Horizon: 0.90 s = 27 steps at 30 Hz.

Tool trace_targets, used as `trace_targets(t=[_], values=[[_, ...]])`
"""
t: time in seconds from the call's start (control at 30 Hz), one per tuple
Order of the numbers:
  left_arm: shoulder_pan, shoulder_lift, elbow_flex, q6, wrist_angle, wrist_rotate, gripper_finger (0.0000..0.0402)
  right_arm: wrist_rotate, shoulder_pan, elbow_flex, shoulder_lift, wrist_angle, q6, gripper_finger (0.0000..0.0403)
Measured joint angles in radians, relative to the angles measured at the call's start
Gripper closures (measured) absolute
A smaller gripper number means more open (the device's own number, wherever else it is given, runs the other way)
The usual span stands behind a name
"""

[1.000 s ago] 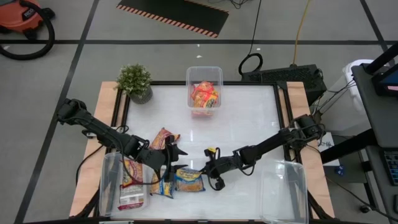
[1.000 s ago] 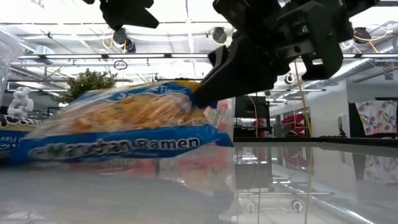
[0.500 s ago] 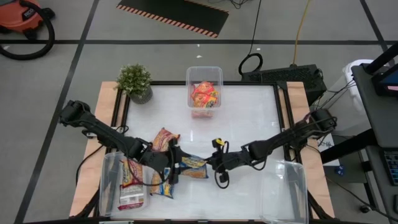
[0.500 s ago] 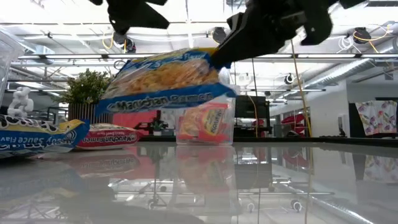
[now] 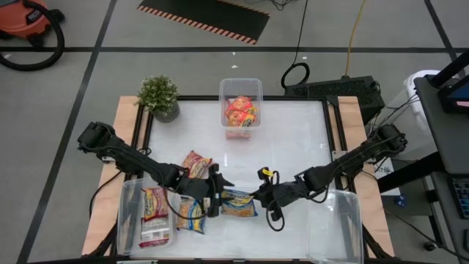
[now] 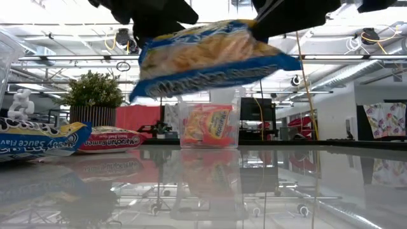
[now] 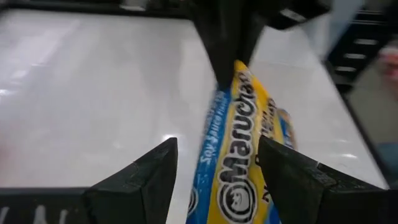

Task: Sort Maruchan noodles
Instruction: Put the right blue noodle pack into the bottom right transparent bin

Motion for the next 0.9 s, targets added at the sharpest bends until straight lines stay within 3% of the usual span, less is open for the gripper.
trace_targets(t=[0.23,0.4,0.63,0.9], values=[[0.027,0.084,0.0,0.022,0.176,0.177,0.0174,0.036,0.022,0.0,0.0,-0.028,0.003,0.0399],[0.064,0.122,0.0,0.021,0.193,0.198,0.0174,0.055,0.026,0.0,0.0,-0.042,0.011,0.0399],[0.1,0.191,0.0,0.018,0.254,0.321,0.0174,0.085,0.025,0.0,0.0,-0.087,0.038,0.0399],[0.115,0.195,0.0,0.018,0.305,0.328,0.0174,0.105,0.026,0.0,0.0,-0.146,0.083,0.0399]])
